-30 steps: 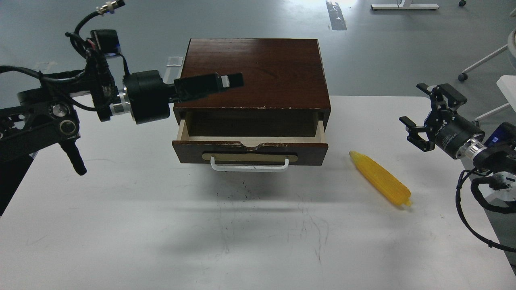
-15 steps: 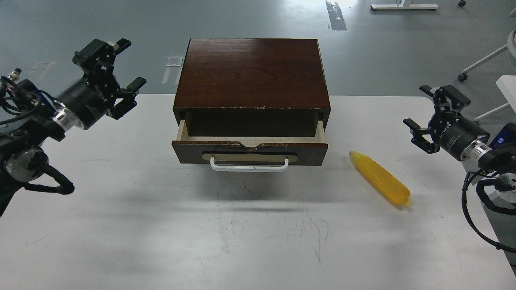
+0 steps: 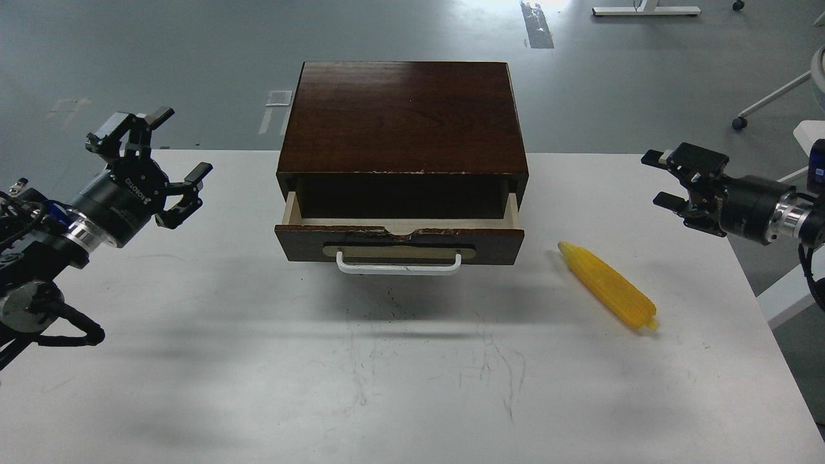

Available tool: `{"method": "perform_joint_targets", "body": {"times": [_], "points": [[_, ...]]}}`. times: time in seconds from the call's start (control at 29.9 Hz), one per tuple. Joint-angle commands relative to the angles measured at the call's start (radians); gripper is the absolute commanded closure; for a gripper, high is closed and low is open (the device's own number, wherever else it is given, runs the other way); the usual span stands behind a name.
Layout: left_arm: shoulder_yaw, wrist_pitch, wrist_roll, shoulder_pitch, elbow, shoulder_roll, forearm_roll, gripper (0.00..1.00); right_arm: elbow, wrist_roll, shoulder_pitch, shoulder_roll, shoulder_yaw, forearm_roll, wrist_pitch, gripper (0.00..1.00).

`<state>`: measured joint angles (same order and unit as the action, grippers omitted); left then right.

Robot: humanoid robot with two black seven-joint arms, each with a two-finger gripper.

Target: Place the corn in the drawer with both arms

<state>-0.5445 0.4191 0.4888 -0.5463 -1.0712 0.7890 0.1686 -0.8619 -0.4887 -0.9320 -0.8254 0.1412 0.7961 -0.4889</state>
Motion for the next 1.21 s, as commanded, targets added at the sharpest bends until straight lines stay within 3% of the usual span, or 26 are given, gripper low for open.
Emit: {"method": "perform_joint_targets", "body": {"times": [0.0, 0.33, 0.64, 0.94, 1.17], "points": [[0.0, 0.004, 0.0, -0.001, -0.001, -0.002, 0.011, 0.01, -0.046, 0.0, -0.039, 0.0, -0.003, 0.218, 0.0, 0.0], [0.0, 0.026, 0.0, 0.0, -0.012, 0.004, 0.014, 0.01, -0.098, 0.0, -0.109, 0.035, -0.121, 0.627, 0.0, 0.0], [-0.002, 0.027, 0.0, 0.0, -0.012, 0.004, 0.014, 0.01, -0.057, 0.0, -0.188, 0.124, -0.357, 0.657, 0.061, 0.0], [-0.002, 0.032, 0.0, -0.001, -0.012, 0.007, 0.015, 0.01, -0.023, 0.0, -0.188, 0.177, -0.408, 0.681, 0.098, 0.01], [-0.003, 0.047, 0.0, -0.001, -0.013, 0.01, 0.017, 0.01, -0.012, 0.0, -0.185, 0.193, -0.439, 0.681, 0.098, 0.12]]}}
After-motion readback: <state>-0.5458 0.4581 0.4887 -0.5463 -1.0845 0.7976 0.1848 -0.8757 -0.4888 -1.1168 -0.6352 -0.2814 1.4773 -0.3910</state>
